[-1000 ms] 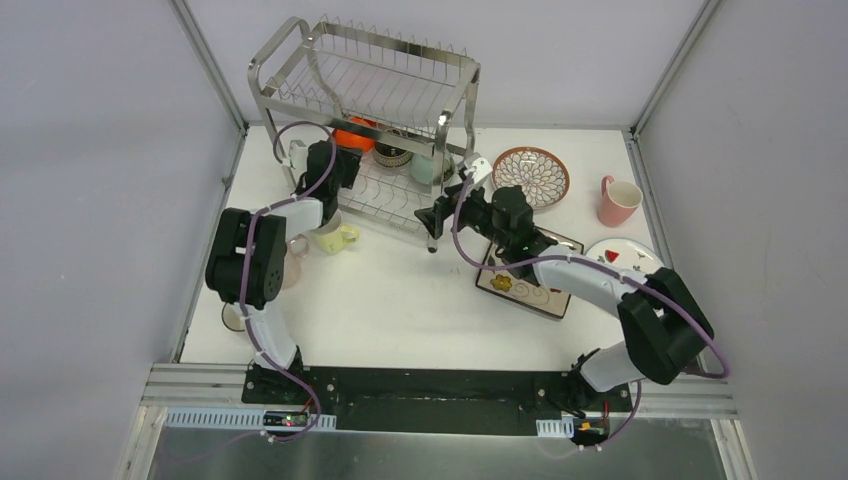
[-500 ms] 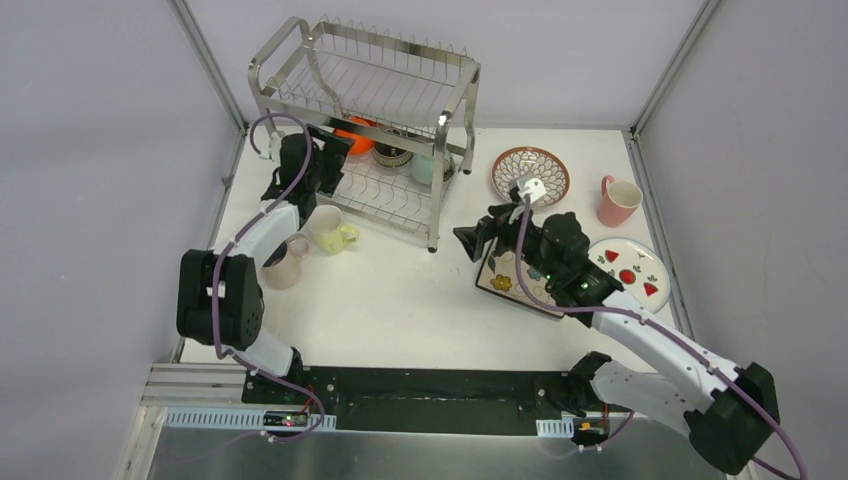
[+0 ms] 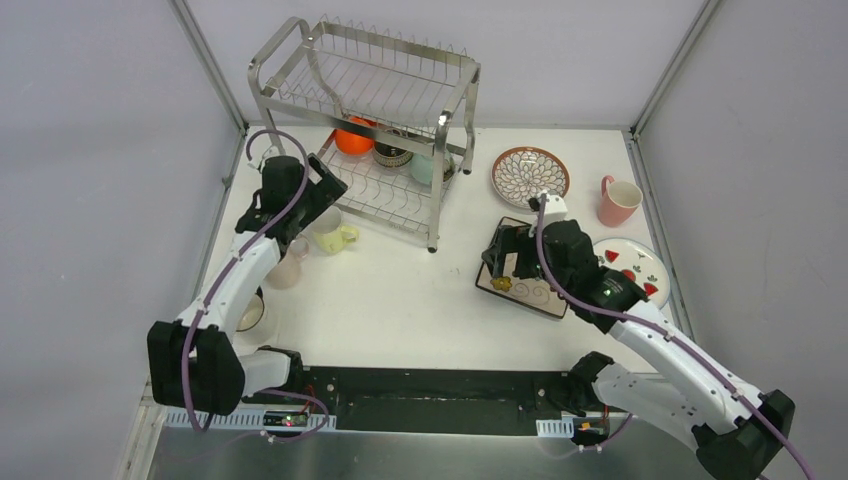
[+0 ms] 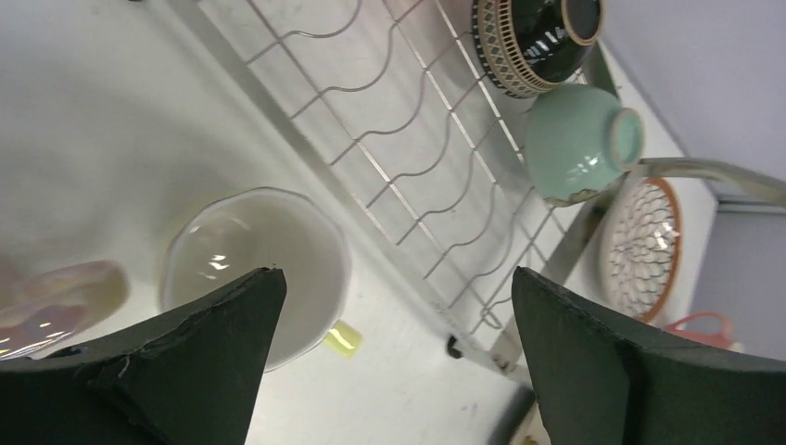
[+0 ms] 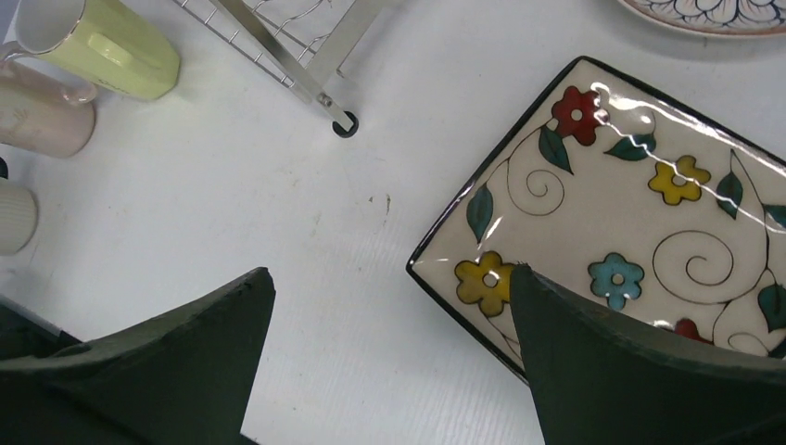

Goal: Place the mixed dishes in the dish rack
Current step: Pick up the cup at the center of the board.

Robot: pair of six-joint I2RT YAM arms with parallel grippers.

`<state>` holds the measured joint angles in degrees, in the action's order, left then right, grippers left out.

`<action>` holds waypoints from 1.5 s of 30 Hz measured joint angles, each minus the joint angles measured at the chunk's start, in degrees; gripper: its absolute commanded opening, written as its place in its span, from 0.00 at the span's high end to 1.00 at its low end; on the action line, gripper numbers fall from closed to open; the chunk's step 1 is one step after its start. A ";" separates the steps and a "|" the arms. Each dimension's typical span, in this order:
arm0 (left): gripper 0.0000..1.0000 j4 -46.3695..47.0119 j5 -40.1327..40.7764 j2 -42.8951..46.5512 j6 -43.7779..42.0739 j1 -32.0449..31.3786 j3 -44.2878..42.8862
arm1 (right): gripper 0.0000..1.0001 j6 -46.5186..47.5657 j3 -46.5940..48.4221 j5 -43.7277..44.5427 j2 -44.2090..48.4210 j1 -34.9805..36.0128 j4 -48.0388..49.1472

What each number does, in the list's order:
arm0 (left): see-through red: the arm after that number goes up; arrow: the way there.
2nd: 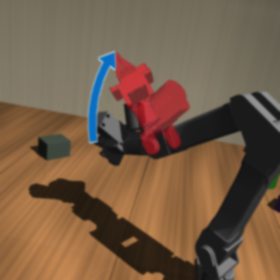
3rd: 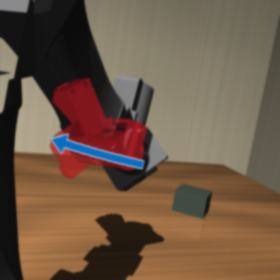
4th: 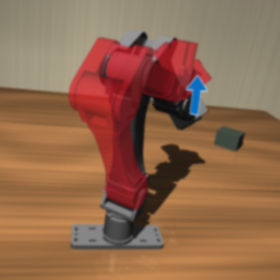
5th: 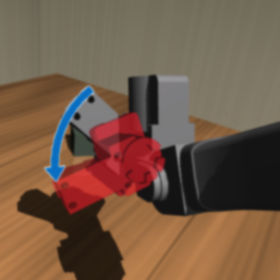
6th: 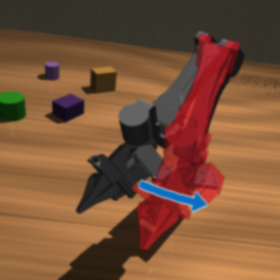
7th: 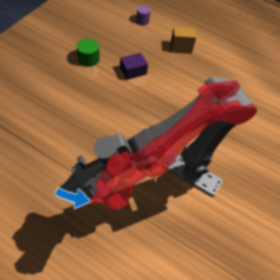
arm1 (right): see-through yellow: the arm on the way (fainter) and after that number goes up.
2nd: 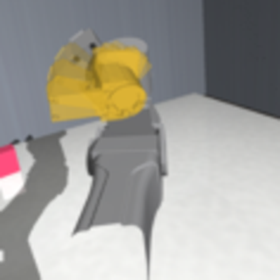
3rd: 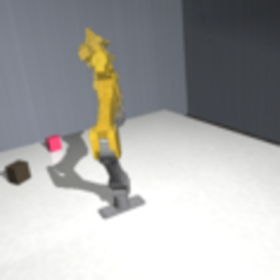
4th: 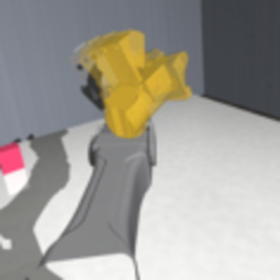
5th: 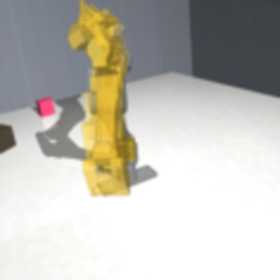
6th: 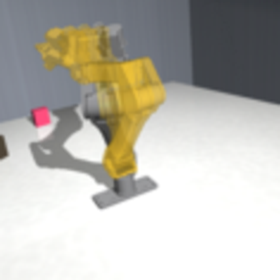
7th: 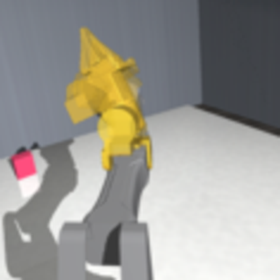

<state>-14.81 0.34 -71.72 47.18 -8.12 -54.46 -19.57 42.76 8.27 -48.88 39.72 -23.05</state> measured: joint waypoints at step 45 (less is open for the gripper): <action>0.39 -15.91 5.46 -0.96 -28.61 1.46 -3.93 | 0.00 -5.05 -1.14 -1.66 17.64 0.00 -14.32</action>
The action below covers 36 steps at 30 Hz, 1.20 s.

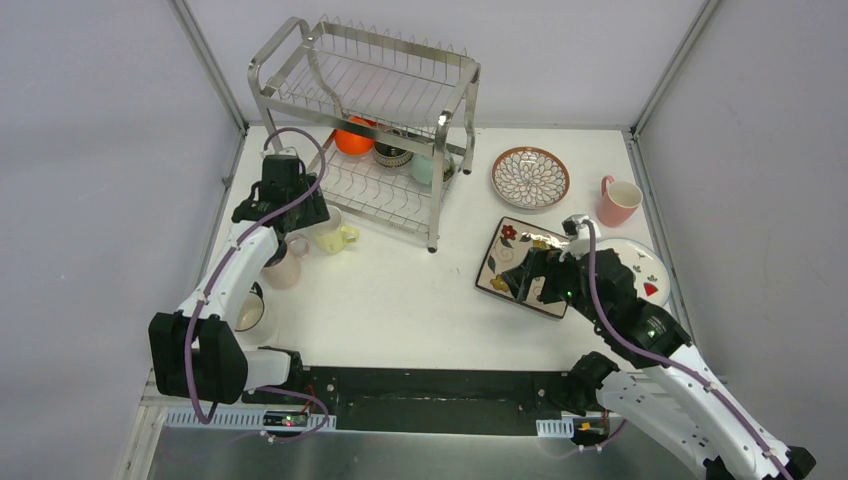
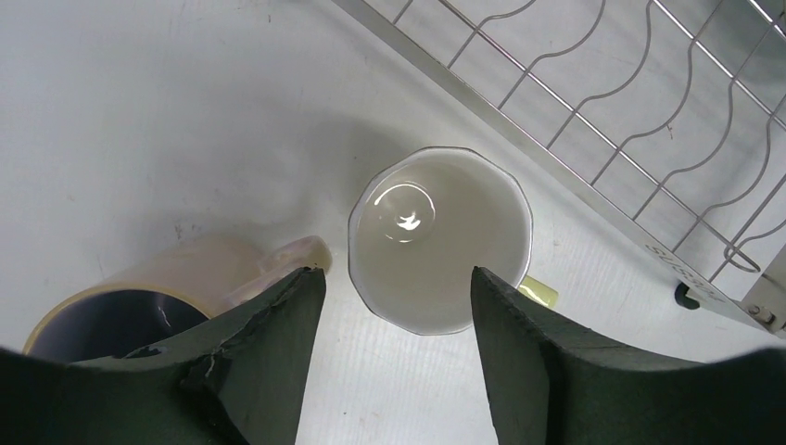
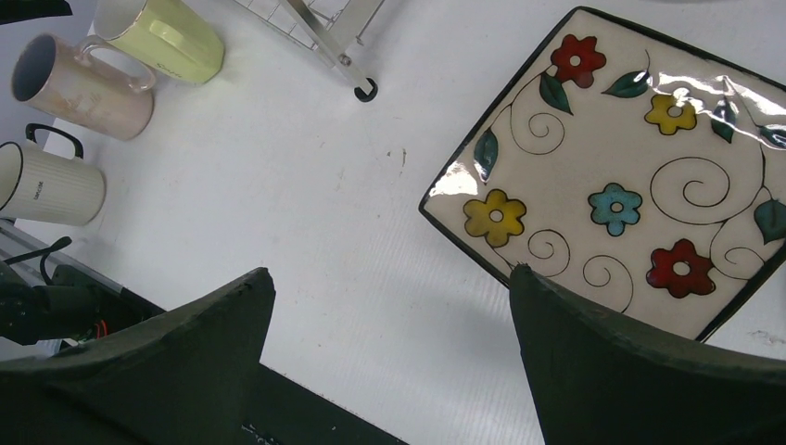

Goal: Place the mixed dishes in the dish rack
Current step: Pick up the cup at the center of the board.

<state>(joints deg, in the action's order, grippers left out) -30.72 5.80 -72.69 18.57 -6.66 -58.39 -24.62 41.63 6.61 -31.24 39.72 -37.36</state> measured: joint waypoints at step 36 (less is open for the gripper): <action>0.71 -1.51 -3.56 -10.10 -2.19 1.88 -3.08 | 0.00 -0.44 -0.20 -4.07 -3.52 0.00 4.92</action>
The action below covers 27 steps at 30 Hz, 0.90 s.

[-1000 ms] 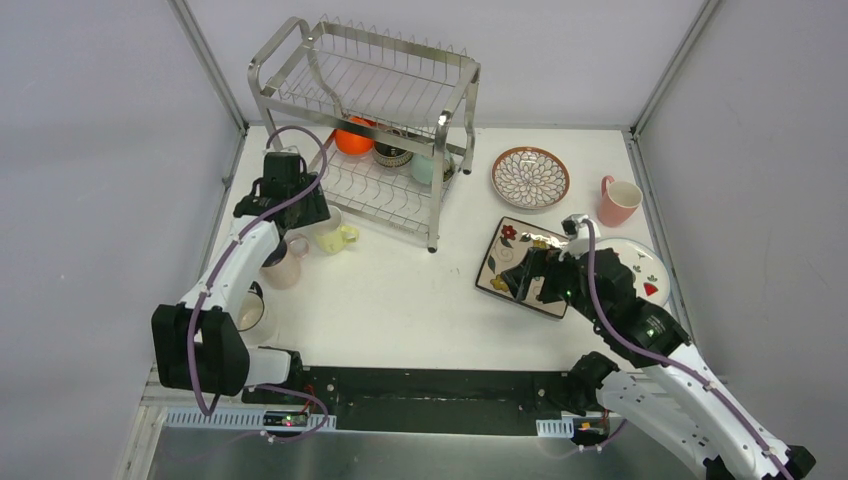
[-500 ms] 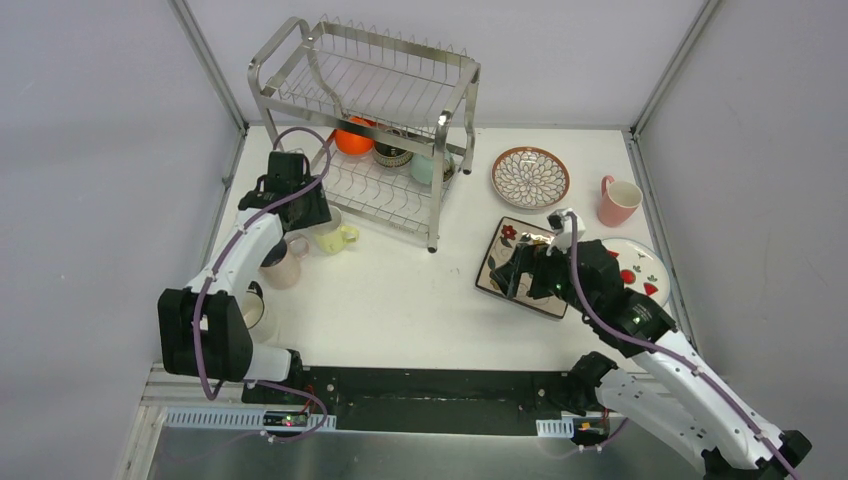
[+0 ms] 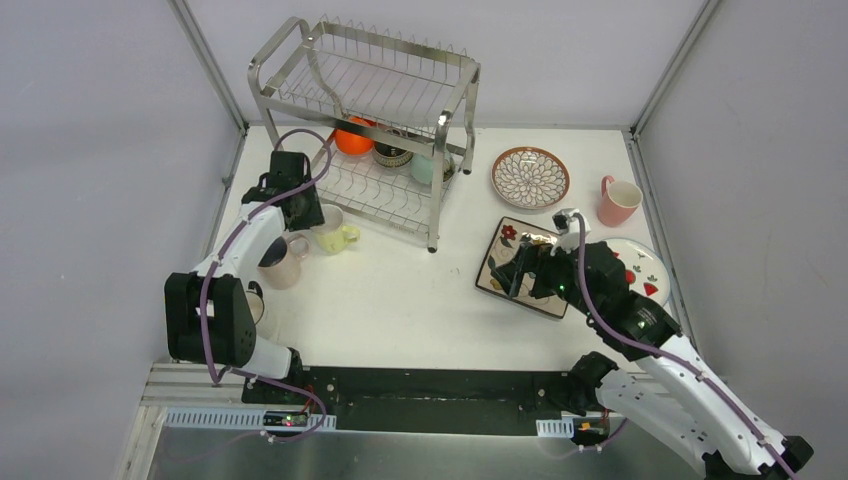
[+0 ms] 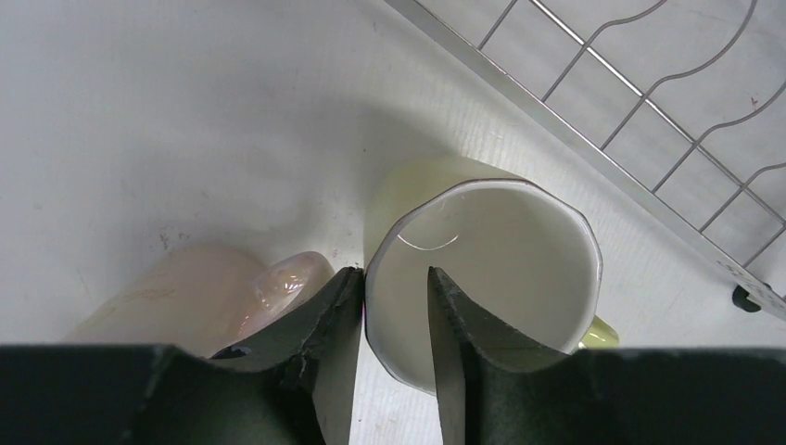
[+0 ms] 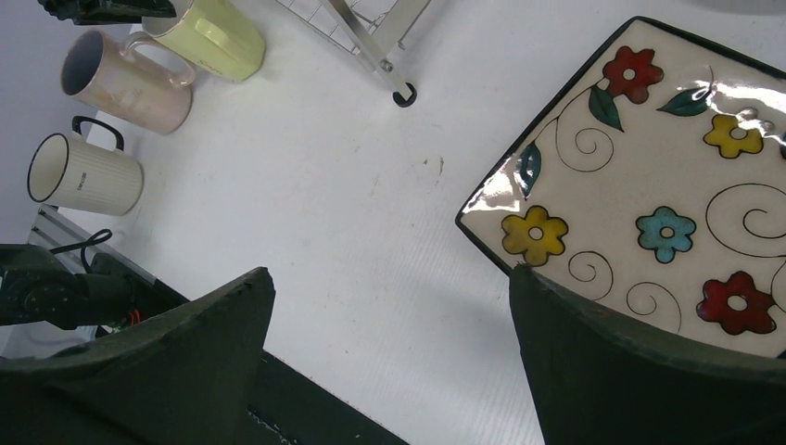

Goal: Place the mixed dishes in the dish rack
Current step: Pick up the cup at the center of the board.

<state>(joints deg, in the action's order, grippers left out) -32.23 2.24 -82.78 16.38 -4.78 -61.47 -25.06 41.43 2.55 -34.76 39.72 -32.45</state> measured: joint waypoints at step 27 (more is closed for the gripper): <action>1.00 -1.16 -14.91 13.99 -3.43 -6.95 7.69 | 0.06 -8.72 -7.21 -6.67 3.37 0.00 1.42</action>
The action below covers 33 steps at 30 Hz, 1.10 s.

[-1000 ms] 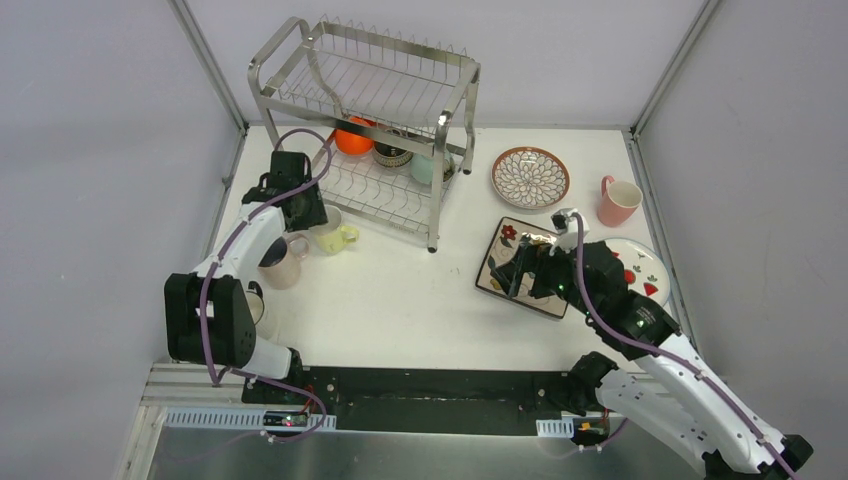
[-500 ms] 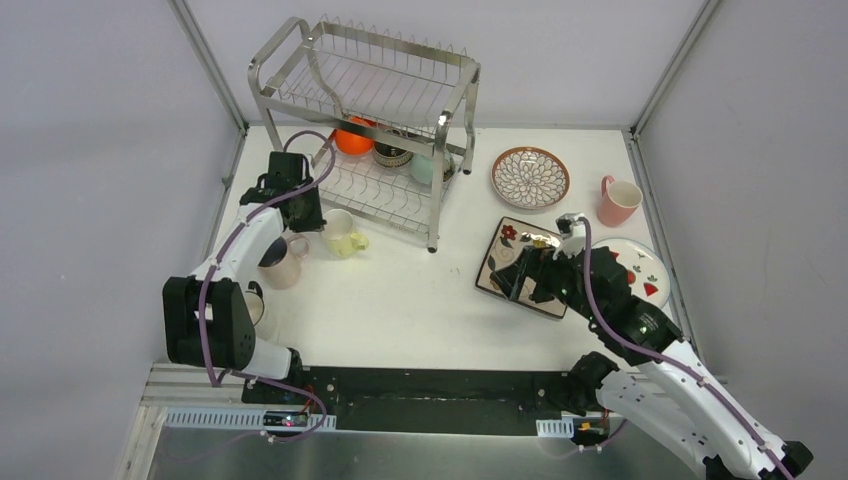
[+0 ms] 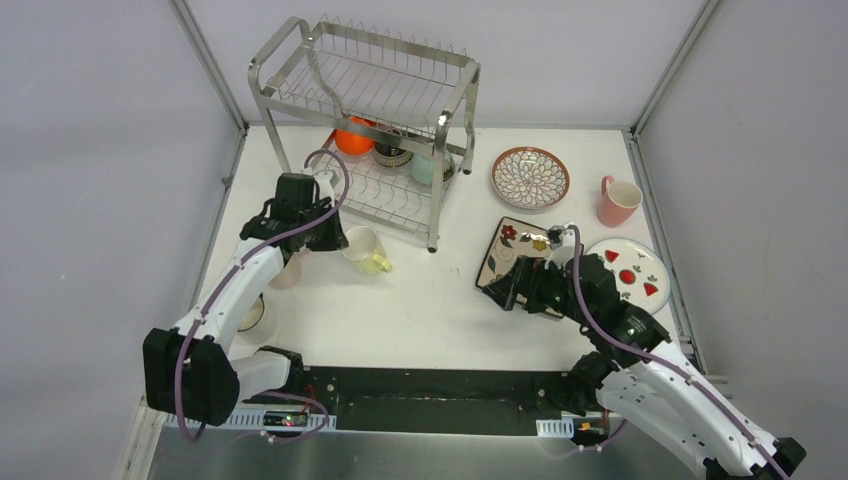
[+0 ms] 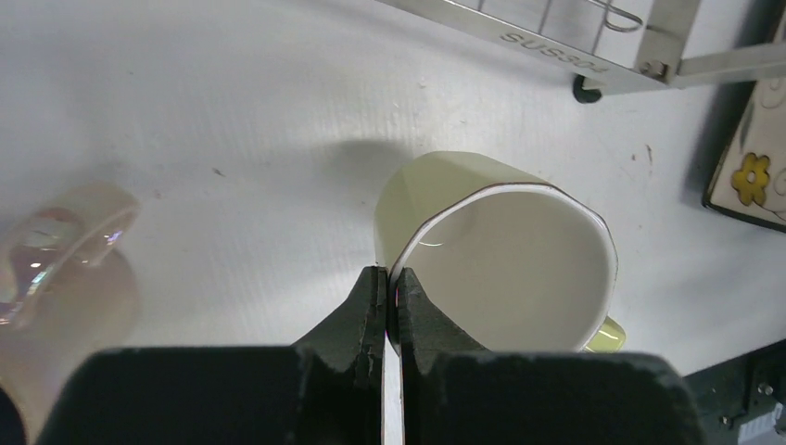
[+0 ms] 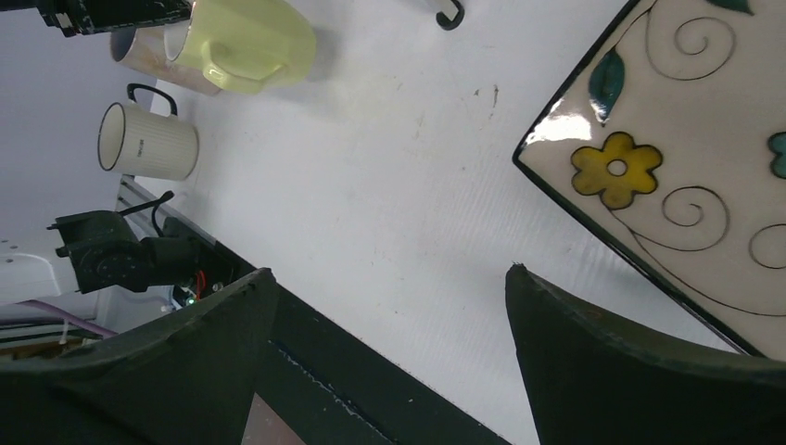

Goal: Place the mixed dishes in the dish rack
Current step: Pick up the cup at the center of the board, then turn the cup upside down in the dish rack.

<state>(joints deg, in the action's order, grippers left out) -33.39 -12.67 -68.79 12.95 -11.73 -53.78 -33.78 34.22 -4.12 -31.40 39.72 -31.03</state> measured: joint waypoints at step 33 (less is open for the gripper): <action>1.00 25.20 -12.61 37.20 19.45 -1.09 19.71 | 0.12 -39.19 -0.79 -12.39 -22.53 9.84 46.10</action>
<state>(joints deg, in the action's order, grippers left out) -8.19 -25.28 -31.59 32.40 -12.82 -34.06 -72.97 33.43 -16.51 -53.93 49.56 15.07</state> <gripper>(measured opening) 0.029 0.904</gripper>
